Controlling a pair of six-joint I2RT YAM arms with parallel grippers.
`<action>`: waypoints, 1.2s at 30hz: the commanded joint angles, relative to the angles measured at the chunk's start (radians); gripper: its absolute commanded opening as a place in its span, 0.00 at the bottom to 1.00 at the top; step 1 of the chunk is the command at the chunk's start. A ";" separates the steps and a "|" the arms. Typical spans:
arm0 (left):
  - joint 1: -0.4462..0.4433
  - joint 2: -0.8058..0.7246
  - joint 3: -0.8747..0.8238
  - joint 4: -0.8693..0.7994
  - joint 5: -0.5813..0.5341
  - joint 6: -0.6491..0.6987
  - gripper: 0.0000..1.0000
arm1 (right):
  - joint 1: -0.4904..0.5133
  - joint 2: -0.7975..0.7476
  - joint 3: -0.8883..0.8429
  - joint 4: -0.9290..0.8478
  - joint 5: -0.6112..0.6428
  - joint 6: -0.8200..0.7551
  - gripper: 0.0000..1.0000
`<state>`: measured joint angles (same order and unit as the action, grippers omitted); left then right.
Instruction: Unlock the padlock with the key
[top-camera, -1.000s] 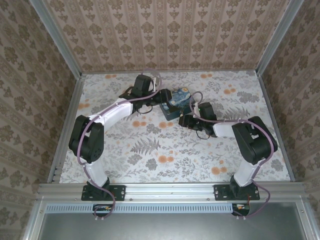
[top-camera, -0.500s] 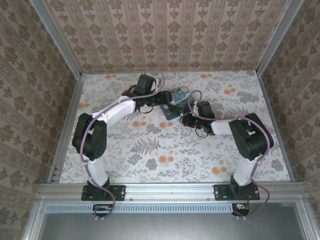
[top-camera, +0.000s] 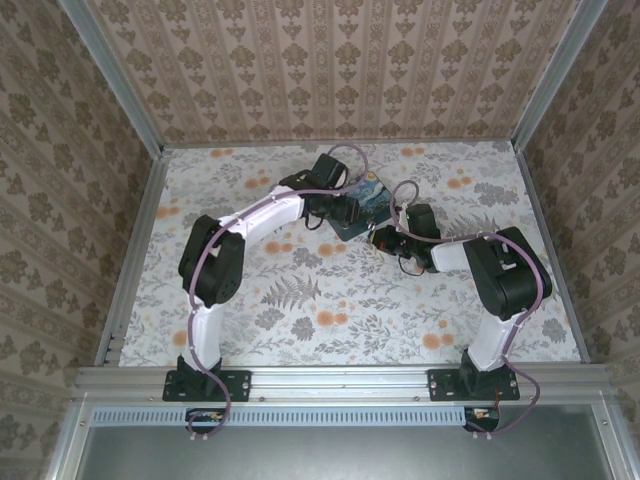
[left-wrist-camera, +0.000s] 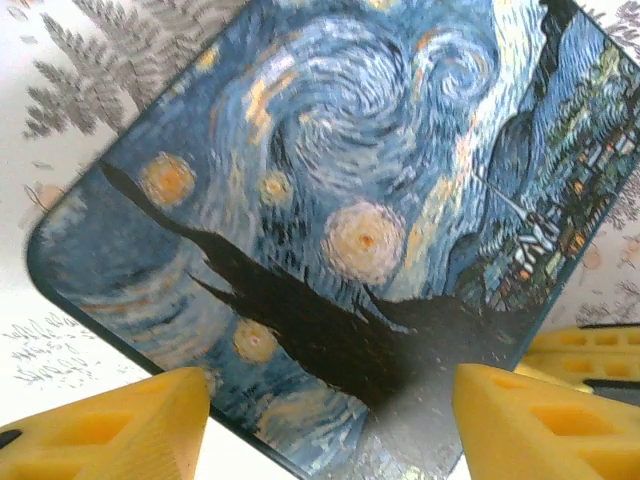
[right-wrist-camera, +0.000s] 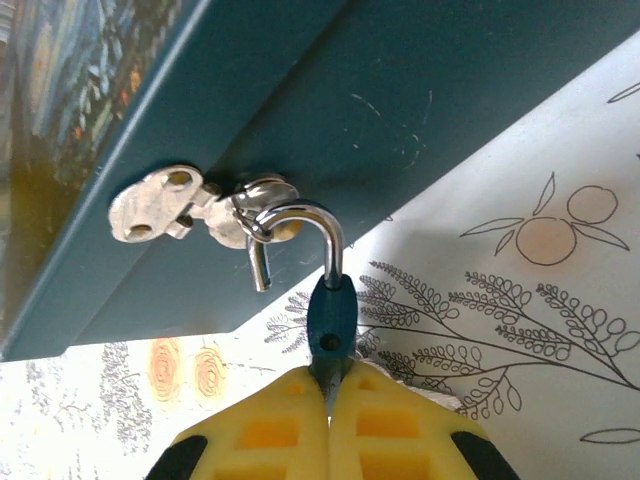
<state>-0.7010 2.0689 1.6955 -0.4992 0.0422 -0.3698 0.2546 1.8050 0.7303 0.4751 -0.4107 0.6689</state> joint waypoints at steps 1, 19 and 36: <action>-0.016 0.060 0.043 -0.126 -0.110 0.073 0.66 | -0.020 0.030 -0.031 0.097 -0.031 0.083 0.00; -0.091 0.227 0.187 -0.334 -0.274 0.187 0.61 | -0.147 0.123 -0.060 0.488 0.009 0.438 0.00; -0.022 -0.019 0.092 -0.168 -0.051 0.085 1.00 | -0.155 -0.084 -0.271 0.305 -0.064 0.374 0.85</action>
<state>-0.7376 2.1479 1.8324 -0.6563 -0.0963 -0.2508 0.1116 1.7706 0.4973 0.9047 -0.4706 1.0729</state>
